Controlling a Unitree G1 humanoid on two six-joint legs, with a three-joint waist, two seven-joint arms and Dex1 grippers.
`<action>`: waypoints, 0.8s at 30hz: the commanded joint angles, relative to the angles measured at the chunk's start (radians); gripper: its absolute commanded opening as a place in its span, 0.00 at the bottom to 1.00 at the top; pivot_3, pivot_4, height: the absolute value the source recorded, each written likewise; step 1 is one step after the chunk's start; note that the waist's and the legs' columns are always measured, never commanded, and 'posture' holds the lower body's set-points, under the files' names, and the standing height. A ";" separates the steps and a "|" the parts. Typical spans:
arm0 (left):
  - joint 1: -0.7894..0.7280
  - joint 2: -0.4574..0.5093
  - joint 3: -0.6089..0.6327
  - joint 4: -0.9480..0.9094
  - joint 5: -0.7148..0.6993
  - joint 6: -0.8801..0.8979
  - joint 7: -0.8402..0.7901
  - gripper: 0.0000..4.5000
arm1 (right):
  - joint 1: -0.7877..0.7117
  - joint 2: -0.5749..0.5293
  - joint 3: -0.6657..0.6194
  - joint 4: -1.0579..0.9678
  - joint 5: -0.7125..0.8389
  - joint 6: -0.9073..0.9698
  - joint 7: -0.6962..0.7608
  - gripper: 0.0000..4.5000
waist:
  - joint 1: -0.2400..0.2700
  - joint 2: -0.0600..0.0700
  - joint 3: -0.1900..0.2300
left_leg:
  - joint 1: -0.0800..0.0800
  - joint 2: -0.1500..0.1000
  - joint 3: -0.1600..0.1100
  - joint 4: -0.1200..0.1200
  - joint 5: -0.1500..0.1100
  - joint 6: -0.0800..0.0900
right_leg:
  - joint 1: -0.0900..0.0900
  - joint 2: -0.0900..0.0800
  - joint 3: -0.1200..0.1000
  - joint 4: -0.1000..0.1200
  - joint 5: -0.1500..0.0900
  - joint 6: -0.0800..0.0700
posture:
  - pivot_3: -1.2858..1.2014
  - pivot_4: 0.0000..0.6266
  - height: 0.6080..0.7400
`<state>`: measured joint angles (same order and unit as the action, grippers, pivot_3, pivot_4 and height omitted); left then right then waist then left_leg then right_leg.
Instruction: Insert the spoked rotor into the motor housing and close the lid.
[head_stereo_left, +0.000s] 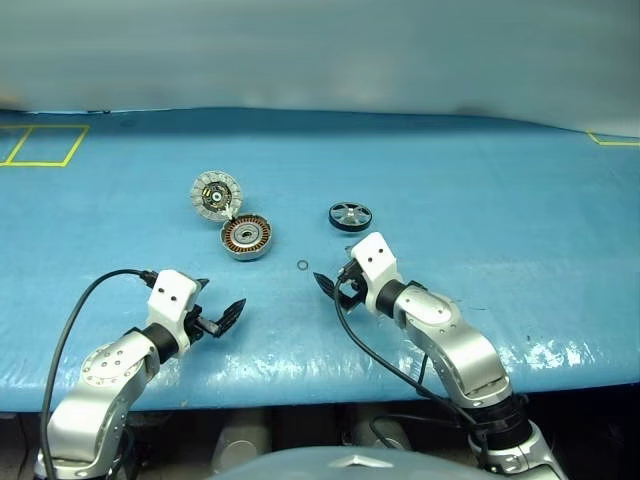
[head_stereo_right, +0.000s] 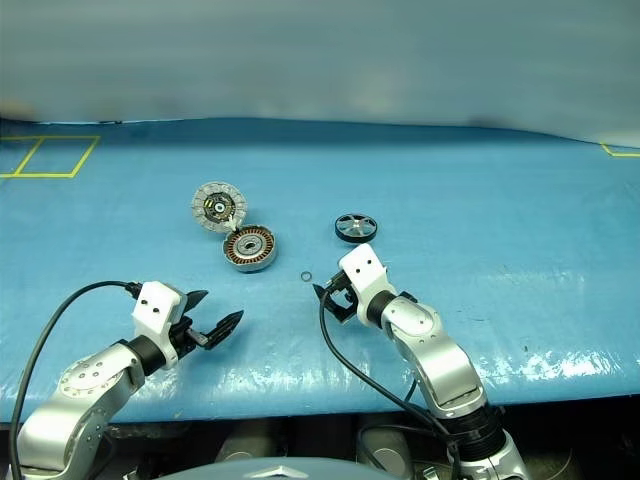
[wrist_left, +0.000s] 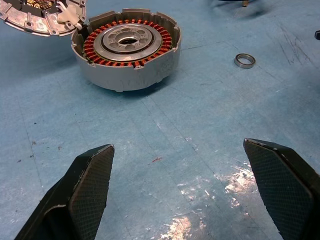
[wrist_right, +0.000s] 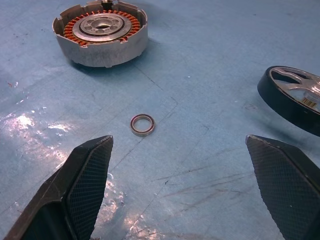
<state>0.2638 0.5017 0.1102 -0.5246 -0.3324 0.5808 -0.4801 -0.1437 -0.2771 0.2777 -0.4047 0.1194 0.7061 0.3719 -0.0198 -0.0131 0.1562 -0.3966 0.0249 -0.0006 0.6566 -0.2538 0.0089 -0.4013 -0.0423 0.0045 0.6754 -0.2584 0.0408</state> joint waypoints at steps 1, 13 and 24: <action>0.002 -0.004 0.007 -0.019 0.001 -0.018 0.003 1.00 | -0.015 -0.001 -0.001 -0.017 -0.002 -0.009 0.003 1.00 | 0.000 0.000 0.000 | 0.000 0.000 0.000 0.000 0.000 0.000 | 0.000 0.000 0.000 0.000 0.000 0.000 | 0.52 0.24 1.00; -0.002 -0.006 0.003 -0.015 0.002 -0.019 -0.002 1.00 | -0.012 -0.004 -0.004 -0.024 -0.002 -0.006 0.000 1.00 | 0.000 0.000 0.000 | 0.000 0.000 0.000 0.000 0.000 0.000 | 0.000 0.000 0.000 0.000 0.000 0.000 | 0.52 0.24 1.00; -0.008 0.003 0.008 -0.017 0.002 -0.013 -0.004 1.00 | -0.010 0.002 -0.003 -0.021 -0.001 -0.009 -0.004 1.00 | 0.000 0.000 0.000 | 0.000 0.000 0.000 0.000 0.000 0.000 | 0.000 0.000 0.000 0.000 0.000 0.000 | 0.52 0.24 1.00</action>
<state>0.2609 0.4966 0.1099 -0.5246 -0.3324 0.5807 -0.4811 -0.1437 -0.2791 0.2803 -0.4048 0.1194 0.7061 0.3700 -0.0198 -0.0131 0.1562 -0.3966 0.0248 -0.0006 0.6566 -0.2538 0.0089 -0.4013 -0.0423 0.0045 0.6754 -0.2584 0.0408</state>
